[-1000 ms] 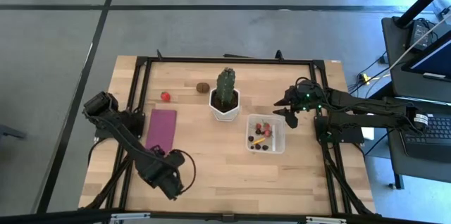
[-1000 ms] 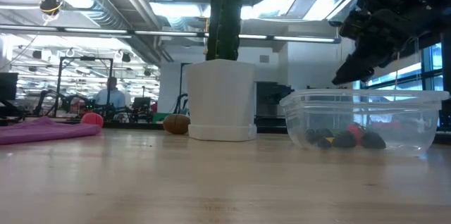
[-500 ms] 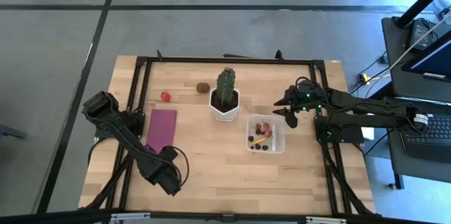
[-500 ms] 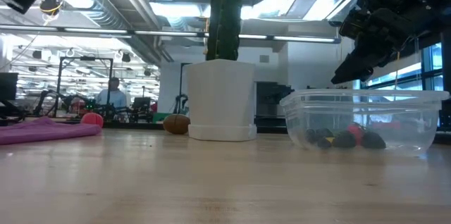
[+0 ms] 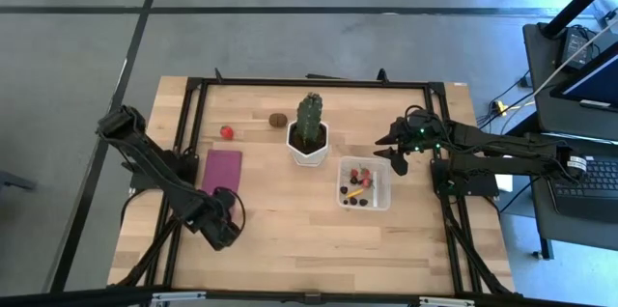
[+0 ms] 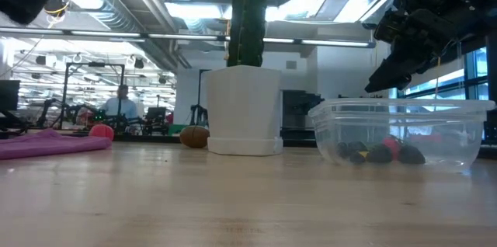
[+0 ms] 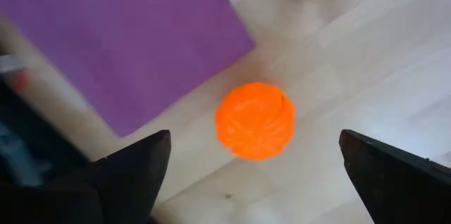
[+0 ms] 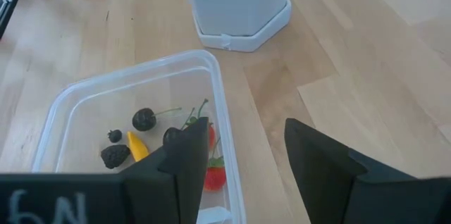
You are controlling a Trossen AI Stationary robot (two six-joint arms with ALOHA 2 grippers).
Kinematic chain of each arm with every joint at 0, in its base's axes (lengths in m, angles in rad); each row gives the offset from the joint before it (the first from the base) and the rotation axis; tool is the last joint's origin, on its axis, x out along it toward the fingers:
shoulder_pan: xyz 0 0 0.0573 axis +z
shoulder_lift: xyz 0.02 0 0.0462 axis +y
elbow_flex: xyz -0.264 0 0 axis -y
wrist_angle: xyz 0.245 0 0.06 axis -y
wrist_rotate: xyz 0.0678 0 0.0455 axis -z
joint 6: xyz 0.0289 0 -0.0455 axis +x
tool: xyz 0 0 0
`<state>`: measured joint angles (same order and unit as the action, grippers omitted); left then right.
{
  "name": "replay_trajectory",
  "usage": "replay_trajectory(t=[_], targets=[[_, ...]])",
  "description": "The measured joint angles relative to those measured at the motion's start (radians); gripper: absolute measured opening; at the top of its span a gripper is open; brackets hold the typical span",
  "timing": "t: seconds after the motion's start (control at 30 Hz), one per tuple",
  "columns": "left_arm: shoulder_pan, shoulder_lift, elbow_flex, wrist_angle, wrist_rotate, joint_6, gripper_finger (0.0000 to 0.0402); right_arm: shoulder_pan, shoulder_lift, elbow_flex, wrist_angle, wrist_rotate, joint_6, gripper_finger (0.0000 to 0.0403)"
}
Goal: Pick and placing Produce into tupperware
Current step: Put the pumpkin into the transparent bin
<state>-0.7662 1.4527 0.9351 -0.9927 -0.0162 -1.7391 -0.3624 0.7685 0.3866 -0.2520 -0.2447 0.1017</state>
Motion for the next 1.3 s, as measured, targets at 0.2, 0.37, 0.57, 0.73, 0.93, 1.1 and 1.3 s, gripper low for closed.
replay_trajectory(t=[0.2,0.37,0.57,0.73,0.93,1.1,1.3], targets=[[0.000,-0.004,-0.092,0.146,0.010,-0.006,0.0393,0.000,0.000,0.000,0.000,0.000,-0.001,0.0188],[0.000,-0.004,-0.116,0.155,0.035,-0.023,0.0393,0.000,0.000,0.000,0.000,0.000,-0.001,0.0188],[0.000,-0.004,-0.149,0.233,0.031,-0.033,0.0393,0.000,0.001,0.000,0.000,0.000,-0.002,0.0188],[0.000,-0.004,-0.183,0.280,0.030,-0.035,0.0393,0.000,0.001,0.000,0.000,0.000,-0.003,0.0188],[0.000,-0.004,-0.198,0.277,0.022,-0.032,0.0393,0.000,0.001,0.000,0.000,0.000,-0.004,0.0188],[0.000,-0.004,-0.198,0.278,0.027,-0.031,0.0393,0.000,0.001,0.000,0.000,0.000,-0.006,0.0188],[0.000,-0.004,-0.198,0.278,0.027,-0.031,0.0393,0.000,0.001,0.000,0.000,0.000,-0.009,0.0188]])
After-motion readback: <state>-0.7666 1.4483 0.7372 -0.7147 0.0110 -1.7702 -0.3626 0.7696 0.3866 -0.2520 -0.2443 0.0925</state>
